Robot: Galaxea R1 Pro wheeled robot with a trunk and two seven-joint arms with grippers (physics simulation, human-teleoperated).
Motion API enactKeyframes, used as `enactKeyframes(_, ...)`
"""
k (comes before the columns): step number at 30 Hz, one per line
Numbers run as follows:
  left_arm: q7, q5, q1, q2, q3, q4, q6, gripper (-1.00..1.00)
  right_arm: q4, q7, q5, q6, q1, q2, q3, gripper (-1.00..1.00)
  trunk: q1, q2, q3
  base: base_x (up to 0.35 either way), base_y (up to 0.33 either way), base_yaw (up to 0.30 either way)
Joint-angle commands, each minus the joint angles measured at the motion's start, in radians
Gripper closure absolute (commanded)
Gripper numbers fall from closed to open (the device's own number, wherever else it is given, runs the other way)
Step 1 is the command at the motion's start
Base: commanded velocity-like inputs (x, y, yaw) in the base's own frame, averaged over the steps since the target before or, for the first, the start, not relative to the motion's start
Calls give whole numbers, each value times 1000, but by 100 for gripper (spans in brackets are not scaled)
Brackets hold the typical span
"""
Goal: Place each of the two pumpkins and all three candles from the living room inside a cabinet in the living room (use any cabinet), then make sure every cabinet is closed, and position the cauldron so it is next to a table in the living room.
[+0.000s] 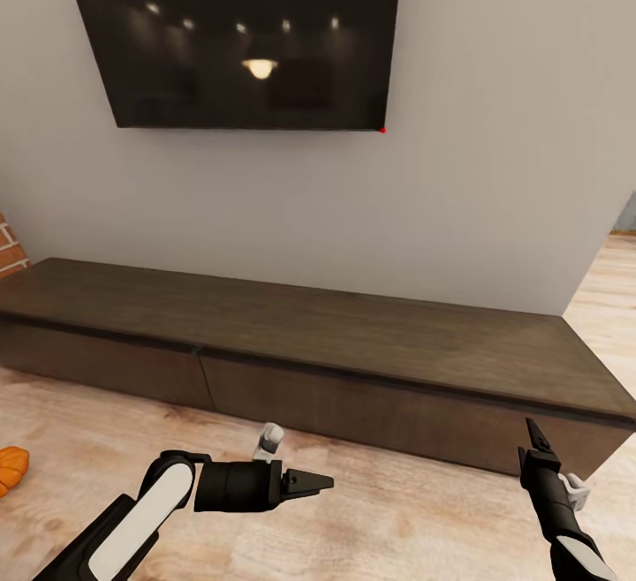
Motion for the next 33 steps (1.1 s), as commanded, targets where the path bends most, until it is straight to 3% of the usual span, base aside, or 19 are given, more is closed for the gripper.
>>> enactKeyframes(1,-5,-2,-1,1,-1,0,1,-100,1,4,-10,6,-1,0,1,-100,0,0,-1,24,0,0)
enactKeyframes(33,-5,-2,-1,1,-2,0,1,-100,-1,-13,-10,8,-1,0,4,-100,0,0,-1,40,0,0)
